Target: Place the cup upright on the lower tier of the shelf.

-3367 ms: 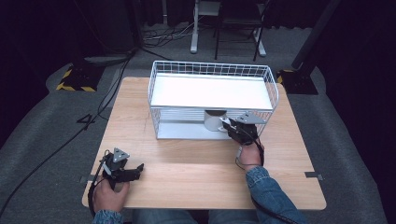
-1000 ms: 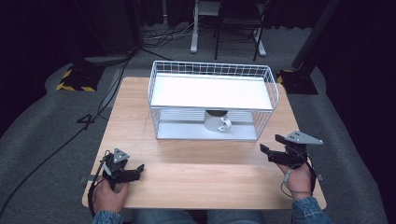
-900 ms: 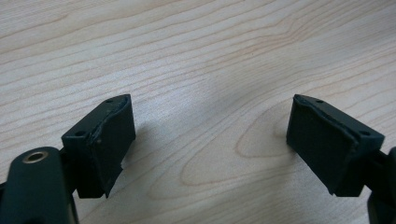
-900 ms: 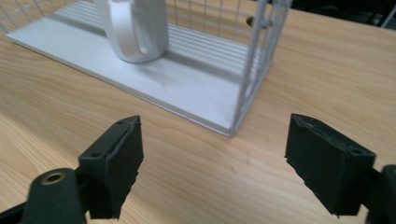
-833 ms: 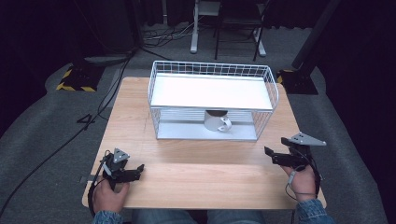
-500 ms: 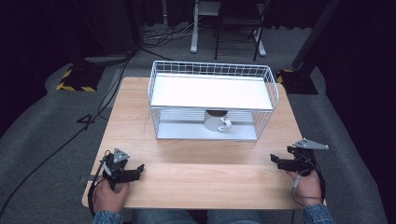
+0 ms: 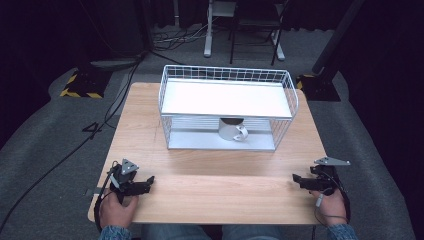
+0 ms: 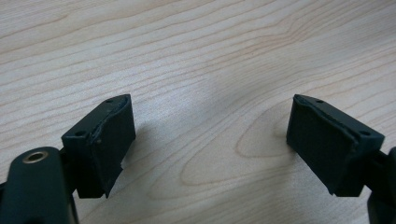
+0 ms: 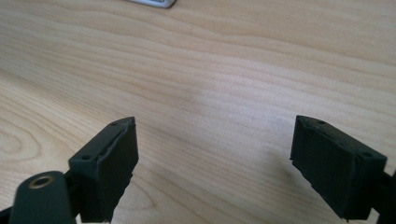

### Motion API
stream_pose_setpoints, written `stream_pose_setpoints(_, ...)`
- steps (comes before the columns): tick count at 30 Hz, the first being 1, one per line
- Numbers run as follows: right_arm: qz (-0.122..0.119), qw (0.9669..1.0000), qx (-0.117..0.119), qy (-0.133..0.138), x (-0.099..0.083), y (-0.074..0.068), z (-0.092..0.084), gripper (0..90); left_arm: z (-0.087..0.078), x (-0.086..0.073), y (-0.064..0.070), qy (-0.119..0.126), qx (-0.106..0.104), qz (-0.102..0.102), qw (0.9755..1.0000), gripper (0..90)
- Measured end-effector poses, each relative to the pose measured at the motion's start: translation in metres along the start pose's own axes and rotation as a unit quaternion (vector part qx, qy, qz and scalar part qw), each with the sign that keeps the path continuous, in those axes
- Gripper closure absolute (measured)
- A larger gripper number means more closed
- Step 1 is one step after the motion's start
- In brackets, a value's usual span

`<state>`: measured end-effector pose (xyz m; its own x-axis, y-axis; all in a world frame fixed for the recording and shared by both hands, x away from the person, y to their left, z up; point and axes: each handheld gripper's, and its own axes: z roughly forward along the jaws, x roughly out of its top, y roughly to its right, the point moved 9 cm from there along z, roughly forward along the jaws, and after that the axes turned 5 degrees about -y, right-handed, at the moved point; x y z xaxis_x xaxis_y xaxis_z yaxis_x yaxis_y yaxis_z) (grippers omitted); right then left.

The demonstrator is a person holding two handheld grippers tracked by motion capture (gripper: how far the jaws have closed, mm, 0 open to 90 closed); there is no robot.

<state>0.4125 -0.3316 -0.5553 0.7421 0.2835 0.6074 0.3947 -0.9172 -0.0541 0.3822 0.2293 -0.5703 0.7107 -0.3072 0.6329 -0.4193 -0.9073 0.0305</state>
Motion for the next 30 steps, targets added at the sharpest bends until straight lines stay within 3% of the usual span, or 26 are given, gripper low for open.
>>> stream_pose_setpoints(7, -0.003, 1.0, -0.008, -0.003, -0.0076, 0.0, 0.0025, 14.7, -0.0001, 0.0001, -0.0003, -0.001, 0.0, 0.002, 1.0, 15.9)
stream_pose_setpoints(12, -0.013, 0.9997, -0.014, 0.012, -0.0086, -0.0004, 0.0039, 13.7, 0.0, 0.0002, -0.0004, -0.001, 0.001, 0.002, 1.0, 15.9)
stream_pose_setpoints(15, -0.024, 0.9991, -0.022, 0.028, -0.0093, -0.0012, 0.0074, 6.8, 0.0, 0.0002, -0.0005, -0.001, 0.001, 0.003, 1.0, 15.9)
stream_pose_setpoints(30, -0.018, 0.999, -0.027, 0.032, -0.0106, -0.0029, 0.0087, 3.7, 0.0002, 0.0003, -0.0005, -0.001, 0.0, 0.003, 1.0, 15.9)
